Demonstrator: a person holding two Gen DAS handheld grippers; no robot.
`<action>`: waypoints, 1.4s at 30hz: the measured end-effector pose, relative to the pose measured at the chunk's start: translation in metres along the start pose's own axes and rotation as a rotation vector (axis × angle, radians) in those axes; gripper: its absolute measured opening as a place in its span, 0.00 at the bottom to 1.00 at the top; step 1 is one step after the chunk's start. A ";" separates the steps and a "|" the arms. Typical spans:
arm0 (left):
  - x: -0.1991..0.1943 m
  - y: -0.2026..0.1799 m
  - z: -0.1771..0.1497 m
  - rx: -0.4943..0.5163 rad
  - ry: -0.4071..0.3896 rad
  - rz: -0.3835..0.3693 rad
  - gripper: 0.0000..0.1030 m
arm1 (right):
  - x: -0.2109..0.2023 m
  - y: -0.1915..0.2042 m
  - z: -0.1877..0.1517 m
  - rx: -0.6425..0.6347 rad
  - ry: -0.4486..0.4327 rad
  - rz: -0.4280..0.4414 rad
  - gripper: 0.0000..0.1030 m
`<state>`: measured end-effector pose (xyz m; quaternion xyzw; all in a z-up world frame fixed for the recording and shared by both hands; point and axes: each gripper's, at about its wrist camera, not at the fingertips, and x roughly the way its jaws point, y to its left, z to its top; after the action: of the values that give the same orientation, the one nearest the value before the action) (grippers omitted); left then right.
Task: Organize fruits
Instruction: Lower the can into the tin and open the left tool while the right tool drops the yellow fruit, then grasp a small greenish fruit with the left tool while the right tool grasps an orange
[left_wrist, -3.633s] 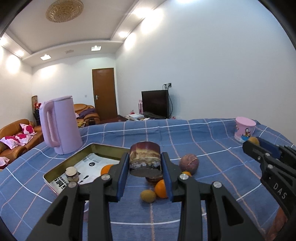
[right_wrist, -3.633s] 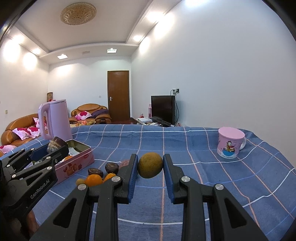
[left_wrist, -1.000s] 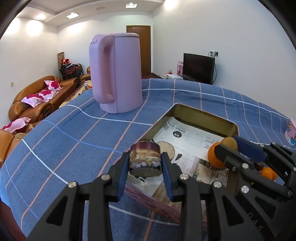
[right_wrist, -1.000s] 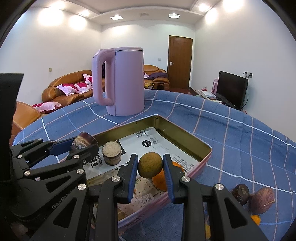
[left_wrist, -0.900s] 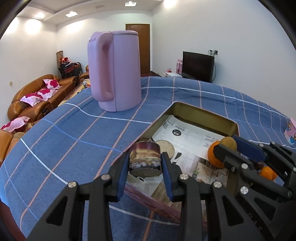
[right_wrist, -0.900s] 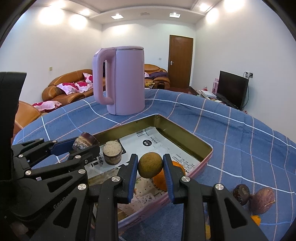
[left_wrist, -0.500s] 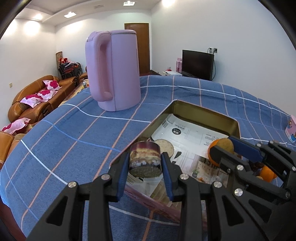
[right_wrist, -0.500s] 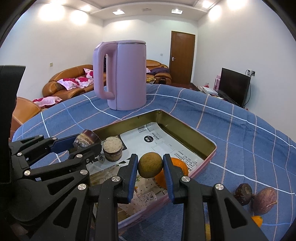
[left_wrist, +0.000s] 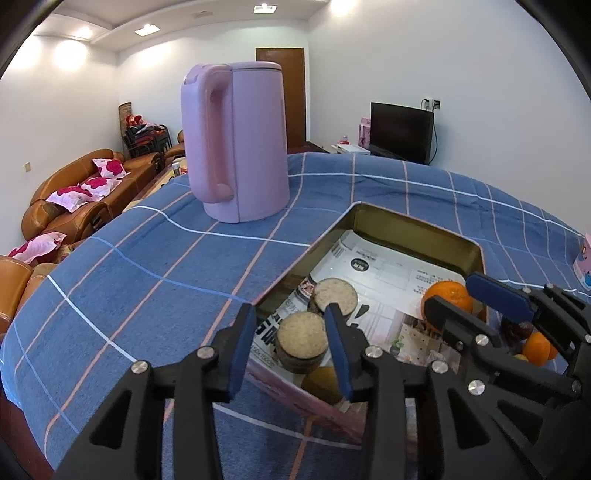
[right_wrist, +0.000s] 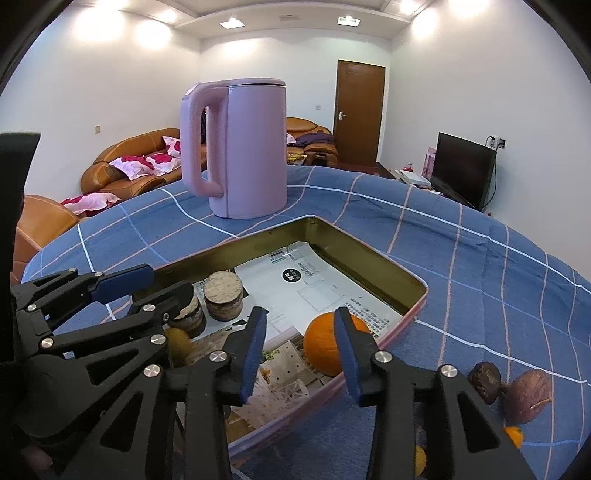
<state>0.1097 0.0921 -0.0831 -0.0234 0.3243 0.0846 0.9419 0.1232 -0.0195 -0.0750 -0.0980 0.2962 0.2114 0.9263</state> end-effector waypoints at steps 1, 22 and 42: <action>-0.001 0.001 0.000 -0.001 -0.001 -0.001 0.41 | -0.001 0.000 0.000 0.002 -0.001 -0.003 0.43; -0.039 -0.039 -0.002 0.061 -0.075 -0.058 0.72 | -0.074 -0.061 -0.029 0.084 -0.084 -0.142 0.58; -0.048 -0.116 -0.023 0.230 -0.060 -0.146 0.72 | -0.068 -0.129 -0.066 0.270 0.106 -0.182 0.59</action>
<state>0.0784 -0.0309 -0.0727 0.0638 0.3010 -0.0214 0.9513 0.0982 -0.1777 -0.0808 -0.0099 0.3603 0.0796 0.9294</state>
